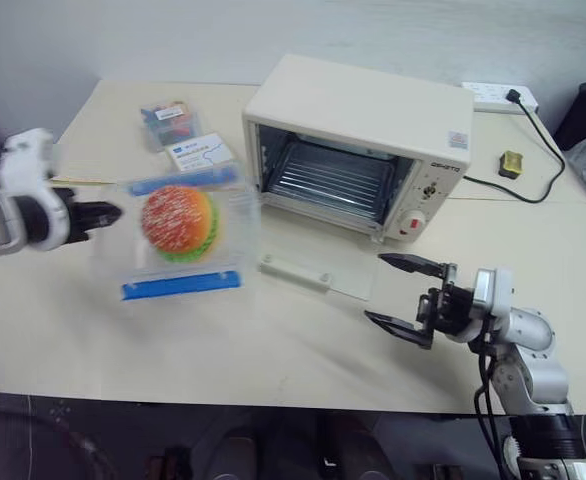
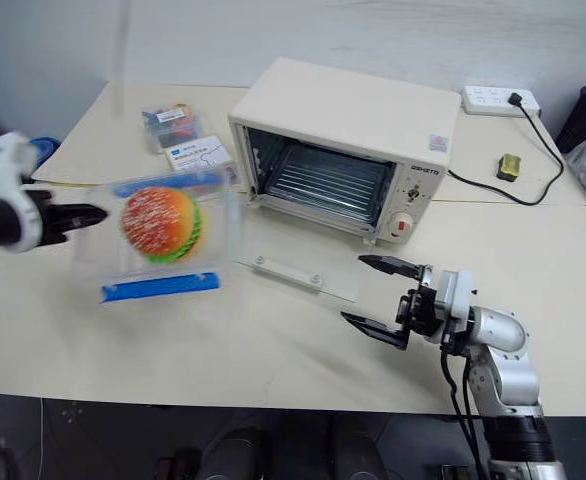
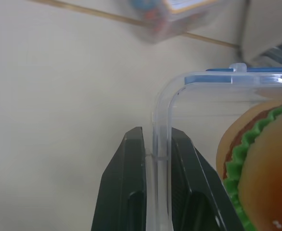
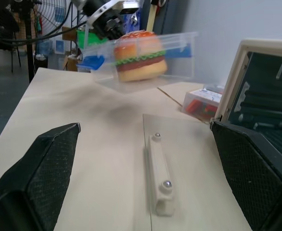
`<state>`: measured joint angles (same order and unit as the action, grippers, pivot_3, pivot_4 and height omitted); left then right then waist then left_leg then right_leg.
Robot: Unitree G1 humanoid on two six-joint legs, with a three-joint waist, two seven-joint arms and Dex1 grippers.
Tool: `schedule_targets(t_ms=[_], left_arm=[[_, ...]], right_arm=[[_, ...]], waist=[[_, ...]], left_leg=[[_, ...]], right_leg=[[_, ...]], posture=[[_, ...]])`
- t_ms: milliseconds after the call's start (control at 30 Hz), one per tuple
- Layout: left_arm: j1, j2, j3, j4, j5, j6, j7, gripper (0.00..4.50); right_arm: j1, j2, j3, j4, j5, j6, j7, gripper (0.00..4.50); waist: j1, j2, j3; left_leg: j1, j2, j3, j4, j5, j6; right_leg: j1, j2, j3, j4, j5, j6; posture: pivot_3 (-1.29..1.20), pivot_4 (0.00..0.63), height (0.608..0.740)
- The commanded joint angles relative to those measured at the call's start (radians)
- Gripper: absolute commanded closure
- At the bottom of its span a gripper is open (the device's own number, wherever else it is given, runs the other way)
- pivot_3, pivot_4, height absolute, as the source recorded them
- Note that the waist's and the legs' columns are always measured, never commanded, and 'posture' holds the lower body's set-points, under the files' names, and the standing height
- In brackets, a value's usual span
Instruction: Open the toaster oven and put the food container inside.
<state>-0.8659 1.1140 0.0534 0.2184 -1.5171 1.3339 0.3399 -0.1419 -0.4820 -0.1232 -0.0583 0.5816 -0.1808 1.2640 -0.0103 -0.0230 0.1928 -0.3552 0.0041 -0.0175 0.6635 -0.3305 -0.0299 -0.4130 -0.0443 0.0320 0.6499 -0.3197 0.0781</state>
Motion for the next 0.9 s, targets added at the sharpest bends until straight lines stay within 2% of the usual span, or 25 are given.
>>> schedule_targets(t_ms=[33,267,400,633,700,733,900], left_arm=[[-0.172,-0.091,-0.110,0.080,0.206,0.066,-0.105,4.27],[-0.401,-0.330,-0.281,0.262,0.586,-0.013,-0.398,4.27],[-0.473,-0.443,-0.310,0.385,0.750,-0.084,-0.526,4.27],[-0.539,-0.572,-0.330,0.536,0.980,-0.199,-0.695,4.27],[-0.551,-0.599,-0.335,0.558,1.030,-0.227,-0.746,3.55],[-0.555,-0.612,-0.307,0.568,1.036,-0.242,-0.753,3.43],[-0.552,-0.628,-0.148,0.566,1.026,-0.229,-0.780,2.02]], right_arm=[[0.022,-0.008,-0.024,-0.046,0.007,-0.016,-0.022,0.00],[0.099,-0.005,-0.035,-0.167,0.001,0.006,-0.121,0.00],[0.134,-0.001,-0.021,-0.262,-0.008,0.036,-0.201,0.00],[0.157,0.003,-0.003,-0.346,-0.019,0.071,-0.294,0.00],[0.156,0.006,0.002,-0.349,-0.024,0.072,-0.305,0.00],[0.155,0.007,0.004,-0.349,-0.024,0.073,-0.310,0.00],[0.150,0.004,0.014,-0.352,-0.022,0.085,-0.333,0.00]], waist=[[0.003,0.000,0.000],[0.003,0.000,0.000],[0.005,0.000,0.000],[0.007,0.000,0.000],[0.009,-0.001,0.000],[0.009,-0.001,0.000],[0.004,-0.001,0.001]], left_leg=[[0.000,-0.001,0.000,0.000,0.000,0.000],[-0.004,-0.003,0.002,0.001,0.001,-0.001],[-0.004,-0.003,0.002,0.001,0.002,-0.002],[-0.004,-0.003,0.002,0.001,0.002,-0.001],[-0.004,-0.003,0.002,0.001,0.003,-0.001],[-0.004,-0.003,0.002,0.001,0.003,-0.001],[-0.006,-0.001,0.002,0.001,0.003,0.000]], right_leg=[[0.000,0.000,0.000,0.000,0.000,0.000],[-0.005,0.001,0.003,0.002,0.000,0.001],[-0.006,0.001,0.003,0.004,0.000,0.001],[-0.006,0.000,0.003,0.005,0.000,0.001],[-0.006,0.000,0.003,0.005,0.000,0.002],[-0.006,0.000,0.003,0.005,0.000,0.002],[-0.009,0.000,0.004,0.006,0.000,0.002]], posture=[[0.00,0.150,0.740],[0.00,0.150,0.740],[0.00,0.150,0.740],[0.00,0.150,0.740],[0.00,0.150,0.740],[0.00,0.150,0.740],[0.00,0.150,0.740]])
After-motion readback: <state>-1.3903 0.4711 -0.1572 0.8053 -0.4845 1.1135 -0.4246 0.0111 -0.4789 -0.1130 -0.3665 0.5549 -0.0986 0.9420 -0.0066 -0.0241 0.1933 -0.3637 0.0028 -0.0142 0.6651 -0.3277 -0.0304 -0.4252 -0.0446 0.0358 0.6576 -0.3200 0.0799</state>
